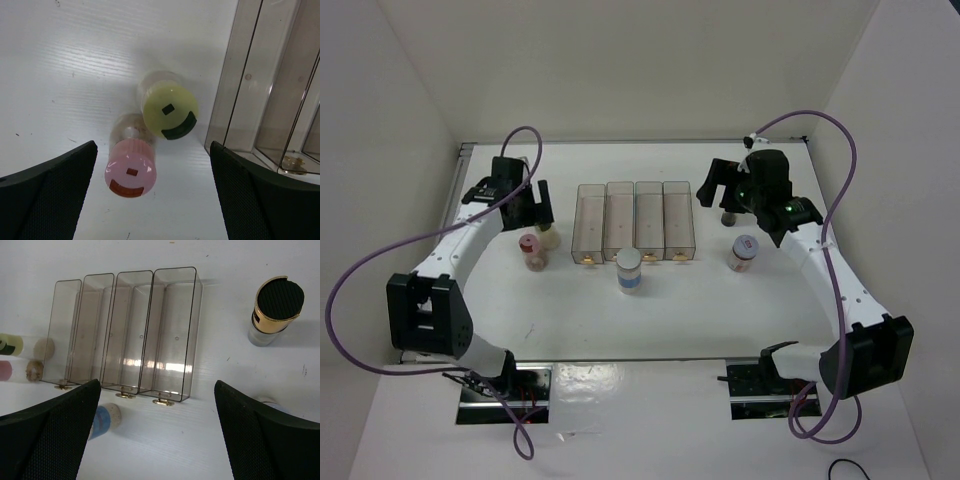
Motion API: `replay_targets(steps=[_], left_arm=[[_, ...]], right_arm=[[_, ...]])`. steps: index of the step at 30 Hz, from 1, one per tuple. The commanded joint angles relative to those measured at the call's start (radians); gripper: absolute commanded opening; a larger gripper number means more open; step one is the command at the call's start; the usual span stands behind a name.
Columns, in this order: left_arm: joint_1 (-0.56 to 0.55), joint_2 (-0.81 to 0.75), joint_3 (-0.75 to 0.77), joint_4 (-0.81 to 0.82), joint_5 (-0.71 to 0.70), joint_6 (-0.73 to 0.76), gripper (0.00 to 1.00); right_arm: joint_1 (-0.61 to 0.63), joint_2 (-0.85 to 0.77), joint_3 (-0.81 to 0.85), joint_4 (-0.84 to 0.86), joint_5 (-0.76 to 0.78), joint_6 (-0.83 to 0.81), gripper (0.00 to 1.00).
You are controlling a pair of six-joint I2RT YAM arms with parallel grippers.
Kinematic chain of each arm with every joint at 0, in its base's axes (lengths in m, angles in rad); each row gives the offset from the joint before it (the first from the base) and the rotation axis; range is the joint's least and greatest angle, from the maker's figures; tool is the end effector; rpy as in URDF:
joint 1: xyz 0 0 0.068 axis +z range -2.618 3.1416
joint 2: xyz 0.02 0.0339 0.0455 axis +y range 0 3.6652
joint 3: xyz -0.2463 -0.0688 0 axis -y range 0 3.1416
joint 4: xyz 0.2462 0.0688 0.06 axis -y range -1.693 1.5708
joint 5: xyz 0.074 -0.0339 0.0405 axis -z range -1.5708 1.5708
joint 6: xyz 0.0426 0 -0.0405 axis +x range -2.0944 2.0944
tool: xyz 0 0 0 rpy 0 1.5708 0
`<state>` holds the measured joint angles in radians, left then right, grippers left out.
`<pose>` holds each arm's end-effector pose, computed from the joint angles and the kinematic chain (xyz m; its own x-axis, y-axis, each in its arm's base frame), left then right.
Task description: Organize the condiment bottles
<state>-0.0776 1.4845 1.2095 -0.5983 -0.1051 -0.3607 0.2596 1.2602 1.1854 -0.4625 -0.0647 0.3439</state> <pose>0.3261 -0.0209 0.2606 -0.7185 -0.2962 -0.6293 -0.2604 0.9535 -0.1515 0.2842 0.0783 0.3298 -0.5702 0.1967 -0.7976 -0.1249 0.9389 0.3208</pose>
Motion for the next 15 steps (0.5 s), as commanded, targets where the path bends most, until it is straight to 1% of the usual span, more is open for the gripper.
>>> replay_targets(steps=[1, 3, 9, 12, 15], left_arm=[[-0.004, 0.046, 0.068, 0.049, -0.019, 0.028, 0.99], [-0.004, 0.065, 0.091, 0.049, -0.047, 0.028, 0.99], [-0.004, 0.131, 0.12, 0.069, -0.047, 0.028, 0.99], [-0.013, 0.158, 0.14, 0.058, -0.047, 0.028, 0.99], [-0.037, 0.183, 0.127, 0.058, -0.056, 0.028, 0.99]], right_arm=[[0.009, 0.013, 0.011, 0.05, 0.006, 0.003, 0.98], [0.009, 0.022, 0.011, 0.05, 0.006, 0.003, 0.98], [0.009, 0.031, 0.011, 0.07, 0.006, 0.003, 0.98], [0.009, 0.031, 0.011, 0.07, 0.006, 0.003, 0.98], [0.009, 0.041, 0.011, 0.07, 0.016, 0.003, 0.98]])
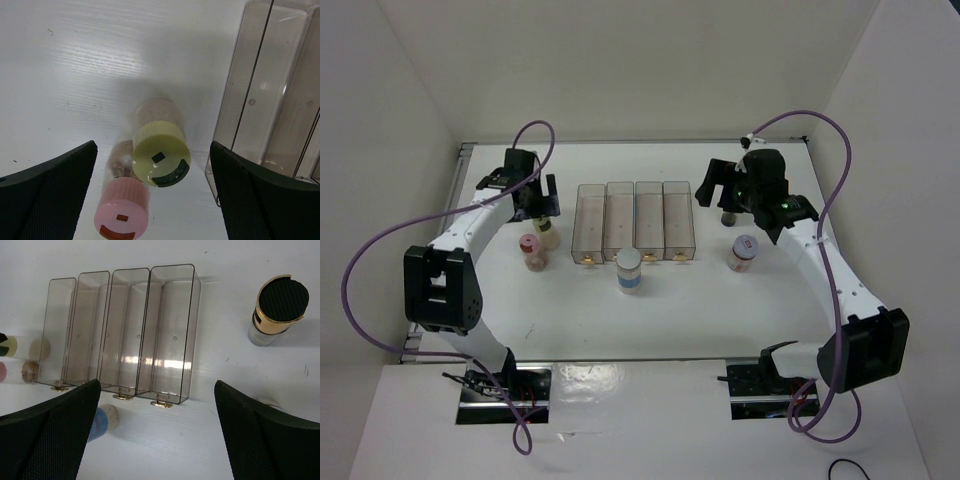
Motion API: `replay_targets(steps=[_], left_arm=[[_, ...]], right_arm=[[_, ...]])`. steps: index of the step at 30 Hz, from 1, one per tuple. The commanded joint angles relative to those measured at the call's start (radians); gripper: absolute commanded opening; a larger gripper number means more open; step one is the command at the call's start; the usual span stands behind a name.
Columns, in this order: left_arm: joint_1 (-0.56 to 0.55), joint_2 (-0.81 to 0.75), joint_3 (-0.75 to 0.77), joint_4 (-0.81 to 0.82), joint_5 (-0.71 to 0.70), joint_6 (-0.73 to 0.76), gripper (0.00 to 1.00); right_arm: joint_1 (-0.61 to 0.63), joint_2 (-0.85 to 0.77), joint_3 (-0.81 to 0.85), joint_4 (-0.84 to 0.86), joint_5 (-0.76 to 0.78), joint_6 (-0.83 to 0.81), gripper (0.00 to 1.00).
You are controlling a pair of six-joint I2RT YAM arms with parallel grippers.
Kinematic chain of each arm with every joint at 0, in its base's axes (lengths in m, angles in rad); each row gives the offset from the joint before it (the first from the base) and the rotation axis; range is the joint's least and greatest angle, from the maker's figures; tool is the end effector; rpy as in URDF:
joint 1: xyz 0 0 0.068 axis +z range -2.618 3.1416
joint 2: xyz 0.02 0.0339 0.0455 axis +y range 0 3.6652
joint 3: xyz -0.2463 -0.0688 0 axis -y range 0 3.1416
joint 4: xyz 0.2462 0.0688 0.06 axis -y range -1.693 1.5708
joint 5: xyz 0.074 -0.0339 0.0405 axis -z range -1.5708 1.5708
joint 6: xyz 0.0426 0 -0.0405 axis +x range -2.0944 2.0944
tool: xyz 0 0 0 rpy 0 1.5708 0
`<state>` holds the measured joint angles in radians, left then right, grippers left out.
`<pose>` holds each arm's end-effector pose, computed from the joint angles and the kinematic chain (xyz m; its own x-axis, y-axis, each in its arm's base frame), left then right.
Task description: Organize the condiment bottles
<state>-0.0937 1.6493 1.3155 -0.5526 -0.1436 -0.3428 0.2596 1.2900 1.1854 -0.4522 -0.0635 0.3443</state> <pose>0.3640 -0.0281 0.2451 -0.7274 -0.2658 -0.6327 -0.2569 0.9604 -0.1081 0.2910 0.0801 0.3225 -0.5848 0.1932 -0.7878 -0.1178 0.9407 0.3181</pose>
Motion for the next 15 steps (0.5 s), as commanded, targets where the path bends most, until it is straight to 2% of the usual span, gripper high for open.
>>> replay_targets(steps=[1, 5, 7, 15], left_arm=[[-0.021, 0.018, 0.021, 0.013, -0.017, 0.01, 0.99], [-0.031, 0.036, 0.008, 0.023, -0.017, 0.001, 0.99], [-0.031, 0.046, 0.008, 0.023, -0.017, 0.001, 0.95], [-0.04, 0.075, 0.005, 0.014, -0.05, -0.019, 0.92]], right_arm=[[0.009, 0.011, 0.011, 0.06, 0.014, 0.002, 0.98], [0.009, 0.011, 0.011, 0.06, 0.014, 0.002, 0.98], [0.009, 0.011, 0.011, 0.06, 0.014, 0.002, 0.98], [0.009, 0.011, 0.011, 0.06, 0.024, 0.002, 0.98]])
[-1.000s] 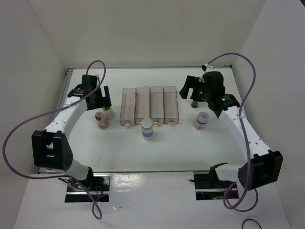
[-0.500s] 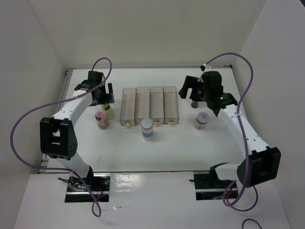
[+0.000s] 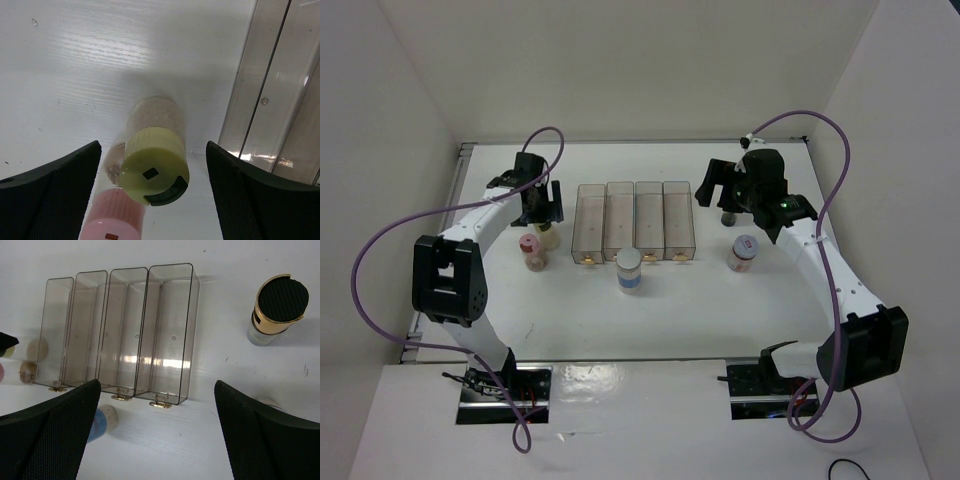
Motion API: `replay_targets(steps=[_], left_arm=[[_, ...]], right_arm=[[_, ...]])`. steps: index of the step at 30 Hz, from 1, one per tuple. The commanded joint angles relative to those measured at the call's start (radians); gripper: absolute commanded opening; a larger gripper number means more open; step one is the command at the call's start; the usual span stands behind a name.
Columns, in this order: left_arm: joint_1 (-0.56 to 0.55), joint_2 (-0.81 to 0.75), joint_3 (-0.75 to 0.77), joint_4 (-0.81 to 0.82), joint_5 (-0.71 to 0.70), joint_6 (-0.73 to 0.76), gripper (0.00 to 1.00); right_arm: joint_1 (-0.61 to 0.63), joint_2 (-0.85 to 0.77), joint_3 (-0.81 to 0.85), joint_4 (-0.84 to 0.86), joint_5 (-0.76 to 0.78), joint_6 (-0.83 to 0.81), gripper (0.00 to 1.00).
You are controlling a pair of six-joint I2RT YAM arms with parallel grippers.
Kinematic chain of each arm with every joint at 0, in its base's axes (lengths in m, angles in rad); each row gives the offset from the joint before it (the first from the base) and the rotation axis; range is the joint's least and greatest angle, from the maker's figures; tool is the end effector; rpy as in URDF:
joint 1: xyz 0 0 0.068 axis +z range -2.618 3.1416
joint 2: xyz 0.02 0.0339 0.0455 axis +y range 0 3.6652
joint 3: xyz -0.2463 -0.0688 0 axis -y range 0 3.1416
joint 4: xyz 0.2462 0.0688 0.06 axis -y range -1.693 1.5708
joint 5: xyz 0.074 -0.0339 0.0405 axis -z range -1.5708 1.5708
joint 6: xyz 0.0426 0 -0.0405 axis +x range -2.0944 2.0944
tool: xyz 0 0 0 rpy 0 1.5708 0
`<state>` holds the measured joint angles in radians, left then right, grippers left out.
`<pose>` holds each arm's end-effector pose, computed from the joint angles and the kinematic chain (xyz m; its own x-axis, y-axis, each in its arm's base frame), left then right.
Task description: Organize the condiment bottles
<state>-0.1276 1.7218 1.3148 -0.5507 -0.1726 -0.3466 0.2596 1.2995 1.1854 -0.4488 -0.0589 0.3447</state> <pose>0.3715 -0.0403 0.2198 -0.7723 -0.2383 -0.5889 -0.2499 0.9662 -0.0634 0.2931 0.0805 0.3202 -0.5883 0.1928 -0.7853 -0.1122 0.9423 0.3153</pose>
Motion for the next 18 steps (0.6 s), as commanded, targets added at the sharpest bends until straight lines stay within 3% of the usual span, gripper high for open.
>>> replay_targets(steps=[1, 8, 18], left_arm=[[-0.006, 0.002, 0.006, 0.012, -0.021, -0.015, 0.91], [-0.006, 0.002, -0.005, 0.012, -0.021, -0.015, 0.75], [-0.006, 0.002, -0.005, -0.008, -0.021, -0.015, 0.75]], right_arm=[[0.009, 0.001, 0.011, 0.056, 0.019, 0.002, 0.98], [0.009, 0.001, 0.002, 0.056, 0.028, 0.002, 0.98], [0.009, -0.008, 0.002, 0.056, 0.028, 0.011, 0.98]])
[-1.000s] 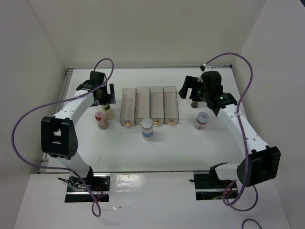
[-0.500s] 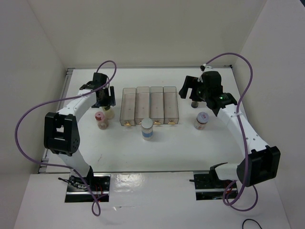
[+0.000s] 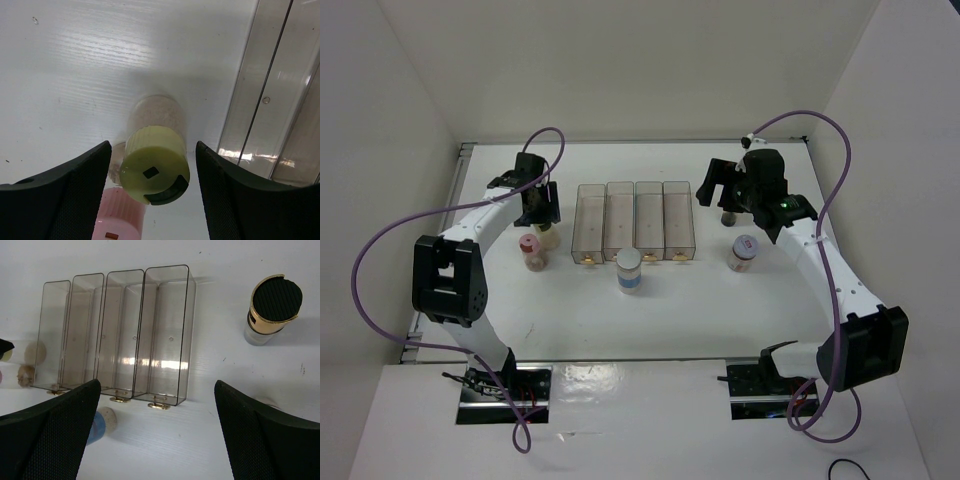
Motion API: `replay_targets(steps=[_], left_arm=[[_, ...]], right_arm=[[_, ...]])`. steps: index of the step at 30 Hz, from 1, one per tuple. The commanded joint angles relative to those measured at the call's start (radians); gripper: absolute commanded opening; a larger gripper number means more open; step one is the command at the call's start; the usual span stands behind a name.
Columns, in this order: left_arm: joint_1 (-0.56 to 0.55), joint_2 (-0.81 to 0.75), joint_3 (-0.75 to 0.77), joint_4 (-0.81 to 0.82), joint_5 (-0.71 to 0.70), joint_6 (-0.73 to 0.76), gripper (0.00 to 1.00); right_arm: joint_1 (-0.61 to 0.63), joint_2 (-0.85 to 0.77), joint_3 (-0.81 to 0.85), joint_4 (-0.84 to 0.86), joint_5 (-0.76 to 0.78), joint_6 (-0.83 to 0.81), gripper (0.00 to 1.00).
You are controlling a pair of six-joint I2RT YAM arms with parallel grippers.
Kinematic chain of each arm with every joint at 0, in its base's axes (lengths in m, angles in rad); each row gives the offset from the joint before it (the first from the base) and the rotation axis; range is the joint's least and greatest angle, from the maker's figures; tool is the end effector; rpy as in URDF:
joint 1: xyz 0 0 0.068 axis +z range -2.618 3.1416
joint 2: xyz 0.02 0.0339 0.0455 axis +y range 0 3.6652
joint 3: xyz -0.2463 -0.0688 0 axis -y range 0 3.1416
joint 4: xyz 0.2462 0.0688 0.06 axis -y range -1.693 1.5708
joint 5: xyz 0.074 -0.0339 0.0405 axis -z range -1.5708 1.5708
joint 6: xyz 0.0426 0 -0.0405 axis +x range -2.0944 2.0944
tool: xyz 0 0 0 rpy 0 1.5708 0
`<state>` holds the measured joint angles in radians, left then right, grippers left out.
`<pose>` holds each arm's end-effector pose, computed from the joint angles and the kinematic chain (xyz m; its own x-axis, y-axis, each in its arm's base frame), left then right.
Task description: Organize the condiment bottles
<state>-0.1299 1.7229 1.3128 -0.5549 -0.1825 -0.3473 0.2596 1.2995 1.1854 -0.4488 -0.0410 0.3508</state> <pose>0.3709 -0.0407 0.2186 -0.7749 -0.2363 -0.5862 -0.2540 0.9657 -0.0535 0.2934 0.0797 0.3202 -0.5840 0.2002 -0.7867 -0.0951 0.9456 0.3112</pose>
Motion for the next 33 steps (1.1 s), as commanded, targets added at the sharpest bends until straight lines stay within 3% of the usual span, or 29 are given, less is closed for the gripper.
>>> replay_targets(steps=[1, 12, 21, 33], left_arm=[[-0.004, 0.001, -0.003, -0.004, -0.011, -0.015, 0.75], [-0.013, 0.001, -0.003, -0.013, 0.008, -0.015, 0.59], [-0.022, -0.017, 0.009, -0.054, 0.008, -0.015, 0.36], [-0.033, -0.115, 0.256, -0.137, 0.093, -0.005, 0.36]], right_arm=[[0.009, -0.008, -0.007, 0.056, 0.01, 0.005, 0.98], [0.009, -0.035, -0.017, 0.047, 0.02, 0.014, 0.98], [0.009, -0.054, -0.017, 0.038, 0.029, 0.024, 0.98], [0.009, -0.074, 0.002, 0.028, 0.082, 0.024, 0.98]])
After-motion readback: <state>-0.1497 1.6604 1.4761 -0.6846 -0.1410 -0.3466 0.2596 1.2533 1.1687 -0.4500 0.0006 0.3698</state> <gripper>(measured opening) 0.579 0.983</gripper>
